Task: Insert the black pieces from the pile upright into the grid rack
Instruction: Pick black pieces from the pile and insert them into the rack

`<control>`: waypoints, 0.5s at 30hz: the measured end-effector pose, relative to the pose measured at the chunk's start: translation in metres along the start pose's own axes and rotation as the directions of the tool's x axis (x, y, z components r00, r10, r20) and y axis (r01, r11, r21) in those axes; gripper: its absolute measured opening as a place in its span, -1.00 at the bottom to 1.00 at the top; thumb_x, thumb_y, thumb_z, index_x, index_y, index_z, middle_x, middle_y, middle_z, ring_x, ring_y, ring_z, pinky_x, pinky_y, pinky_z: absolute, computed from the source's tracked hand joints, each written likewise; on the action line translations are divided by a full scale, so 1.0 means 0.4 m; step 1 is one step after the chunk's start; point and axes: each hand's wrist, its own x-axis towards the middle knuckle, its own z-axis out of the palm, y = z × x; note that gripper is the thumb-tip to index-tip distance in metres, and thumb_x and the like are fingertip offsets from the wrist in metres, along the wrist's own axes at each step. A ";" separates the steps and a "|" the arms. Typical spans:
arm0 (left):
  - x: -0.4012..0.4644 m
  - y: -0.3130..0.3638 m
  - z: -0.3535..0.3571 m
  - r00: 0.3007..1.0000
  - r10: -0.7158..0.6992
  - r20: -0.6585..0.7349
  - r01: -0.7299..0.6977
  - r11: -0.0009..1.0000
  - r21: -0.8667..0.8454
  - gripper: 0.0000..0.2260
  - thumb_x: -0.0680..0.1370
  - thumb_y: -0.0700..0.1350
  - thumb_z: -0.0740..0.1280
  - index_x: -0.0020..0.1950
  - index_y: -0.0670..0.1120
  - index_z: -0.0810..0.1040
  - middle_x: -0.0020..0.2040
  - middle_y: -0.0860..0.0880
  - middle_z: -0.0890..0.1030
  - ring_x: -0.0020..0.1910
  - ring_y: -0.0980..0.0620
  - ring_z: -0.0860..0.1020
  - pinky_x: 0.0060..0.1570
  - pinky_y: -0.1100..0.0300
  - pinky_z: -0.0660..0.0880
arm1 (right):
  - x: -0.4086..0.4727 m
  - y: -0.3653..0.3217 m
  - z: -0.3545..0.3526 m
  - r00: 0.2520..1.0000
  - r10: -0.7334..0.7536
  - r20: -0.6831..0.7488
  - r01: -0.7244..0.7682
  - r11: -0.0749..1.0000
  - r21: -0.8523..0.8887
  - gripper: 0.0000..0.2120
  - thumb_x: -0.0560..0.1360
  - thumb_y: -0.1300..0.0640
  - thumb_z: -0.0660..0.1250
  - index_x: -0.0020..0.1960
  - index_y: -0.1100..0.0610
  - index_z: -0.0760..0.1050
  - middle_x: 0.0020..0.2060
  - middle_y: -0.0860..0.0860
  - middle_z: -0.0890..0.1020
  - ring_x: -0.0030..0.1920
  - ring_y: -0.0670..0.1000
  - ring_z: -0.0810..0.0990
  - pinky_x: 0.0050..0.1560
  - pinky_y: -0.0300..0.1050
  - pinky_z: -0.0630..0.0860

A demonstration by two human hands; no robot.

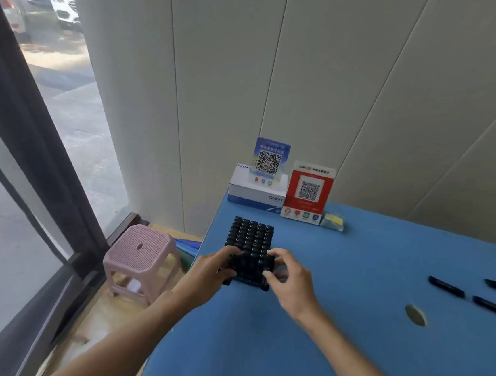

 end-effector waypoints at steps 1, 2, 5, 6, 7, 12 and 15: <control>0.003 -0.004 -0.001 1.000 0.013 0.000 -0.013 1.000 -0.010 -0.70 0.54 -0.20 0.32 0.24 0.01 0.39 -0.07 0.01 0.60 -0.27 0.18 0.57 -0.25 0.41 0.48 | -0.001 -0.004 0.004 1.000 0.010 -0.006 -0.010 1.000 -0.001 -0.69 0.42 0.27 0.42 0.00 -0.09 0.46 -0.23 -0.02 0.59 -0.30 -0.06 0.60 -0.17 -0.10 0.59; 0.007 -0.009 -0.004 0.999 0.034 0.000 -0.034 0.999 -0.017 -0.71 0.54 -0.20 0.32 0.23 0.00 0.40 -0.07 0.01 0.59 -0.25 0.17 0.57 -0.25 0.42 0.47 | -0.002 -0.010 0.010 1.000 0.020 -0.014 -0.020 1.000 -0.004 -0.72 0.42 0.27 0.41 -0.01 -0.05 0.46 -0.24 -0.02 0.59 -0.28 -0.07 0.59 -0.15 -0.10 0.59; 0.023 -0.026 -0.015 0.993 0.112 -0.022 -0.112 0.994 0.000 -0.74 0.52 -0.24 0.33 0.20 -0.08 0.46 -0.03 0.02 0.52 -0.18 0.11 0.53 -0.22 0.50 0.43 | 0.007 -0.030 0.029 1.000 0.012 -0.029 -0.014 0.999 -0.053 -0.77 0.42 0.25 0.41 -0.04 -0.02 0.47 -0.23 -0.05 0.60 -0.22 -0.07 0.59 -0.10 -0.12 0.57; 0.029 -0.032 -0.016 0.990 0.133 -0.038 -0.133 0.991 0.004 -0.74 0.51 -0.25 0.34 0.18 -0.10 0.48 -0.03 0.04 0.49 -0.16 0.10 0.51 -0.20 0.52 0.41 | 0.010 -0.035 0.033 1.000 -0.002 -0.027 0.000 0.997 -0.080 -0.78 0.42 0.25 0.41 -0.04 0.00 0.47 -0.21 -0.06 0.60 -0.20 -0.08 0.58 -0.09 -0.13 0.56; 0.035 -0.037 -0.016 0.988 0.149 -0.050 -0.149 0.989 0.011 -0.75 0.50 -0.25 0.36 0.17 -0.10 0.49 -0.03 0.05 0.48 -0.15 0.10 0.50 -0.18 0.52 0.40 | 0.015 -0.039 0.037 1.000 -0.022 -0.023 0.019 0.994 -0.110 -0.79 0.42 0.25 0.41 -0.03 0.02 0.48 -0.19 -0.08 0.60 -0.18 -0.08 0.58 -0.07 -0.14 0.54; 0.054 -0.057 -0.005 0.971 0.229 -0.065 -0.225 0.972 0.063 -0.80 0.49 -0.21 0.39 0.10 -0.09 0.52 -0.05 0.07 0.50 -0.16 0.11 0.48 -0.17 0.48 0.35 | 0.040 -0.047 0.053 0.997 -0.074 0.016 0.075 0.970 -0.229 -0.84 0.42 0.24 0.41 -0.04 0.08 0.52 -0.13 -0.10 0.57 -0.10 -0.11 0.52 -0.04 -0.21 0.48; 0.053 -0.063 -0.005 0.957 0.271 -0.107 -0.252 0.954 0.165 -0.80 0.46 -0.16 0.42 0.07 -0.07 0.54 -0.07 0.03 0.59 -0.14 0.05 0.48 -0.22 0.28 0.44 | 0.052 -0.036 0.062 0.996 -0.083 0.029 0.087 0.948 -0.305 -0.86 0.43 0.21 0.41 -0.04 0.08 0.53 -0.12 -0.13 0.54 -0.07 -0.11 0.47 -0.03 -0.27 0.41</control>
